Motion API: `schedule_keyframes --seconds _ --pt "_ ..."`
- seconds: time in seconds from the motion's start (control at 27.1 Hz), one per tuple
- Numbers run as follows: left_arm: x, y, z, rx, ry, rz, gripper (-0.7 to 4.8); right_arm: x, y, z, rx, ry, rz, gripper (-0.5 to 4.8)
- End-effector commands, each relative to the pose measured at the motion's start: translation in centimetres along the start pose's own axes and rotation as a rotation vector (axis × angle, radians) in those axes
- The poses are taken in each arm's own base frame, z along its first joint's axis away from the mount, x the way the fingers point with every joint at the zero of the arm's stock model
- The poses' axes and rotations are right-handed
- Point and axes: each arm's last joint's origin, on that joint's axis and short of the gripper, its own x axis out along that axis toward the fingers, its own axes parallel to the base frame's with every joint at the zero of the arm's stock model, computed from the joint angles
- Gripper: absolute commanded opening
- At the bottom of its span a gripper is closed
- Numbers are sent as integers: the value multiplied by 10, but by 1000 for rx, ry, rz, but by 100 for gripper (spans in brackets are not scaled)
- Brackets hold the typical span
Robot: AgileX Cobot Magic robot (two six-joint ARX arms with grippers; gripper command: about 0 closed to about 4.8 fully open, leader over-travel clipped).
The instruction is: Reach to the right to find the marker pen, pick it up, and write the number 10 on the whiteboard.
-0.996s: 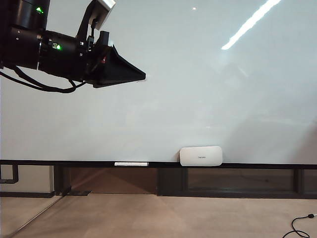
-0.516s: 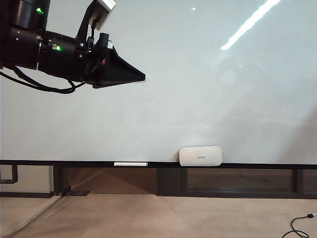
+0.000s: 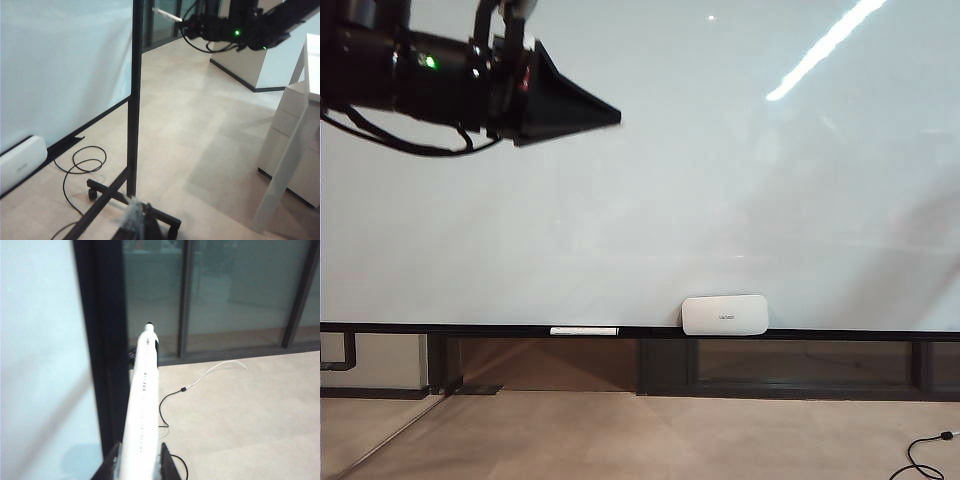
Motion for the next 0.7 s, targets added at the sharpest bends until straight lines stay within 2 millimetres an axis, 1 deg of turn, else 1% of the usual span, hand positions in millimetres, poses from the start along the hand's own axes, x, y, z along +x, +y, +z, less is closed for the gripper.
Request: schedule_keyframes --seconds 0.04,0.18,0.29,0.41,0.44,0.52,0.7 --pt "-4 -4 10 5 -22 -21 -6 -19 5 17 -1 -67 -4 -4" --pt "-9 -7 15 -7 -8 -3 -6 -39 20 19 35 -52 14 -3" --pt "-13 -11 19 -20 7 11 -6 -51 39 19 52 -40 34 -4" --pt "-20 -15 27 -4 20 77 -6 -63 63 21 57 -37 85 -4" --pt "-24 -17 31 1 22 118 -6 -66 74 23 58 -39 107 -4" --pt "-29 -19 37 5 24 182 -6 -69 90 26 62 -37 145 -4" --pt "-45 -25 49 5 35 349 -6 -75 137 38 68 -43 265 -4"
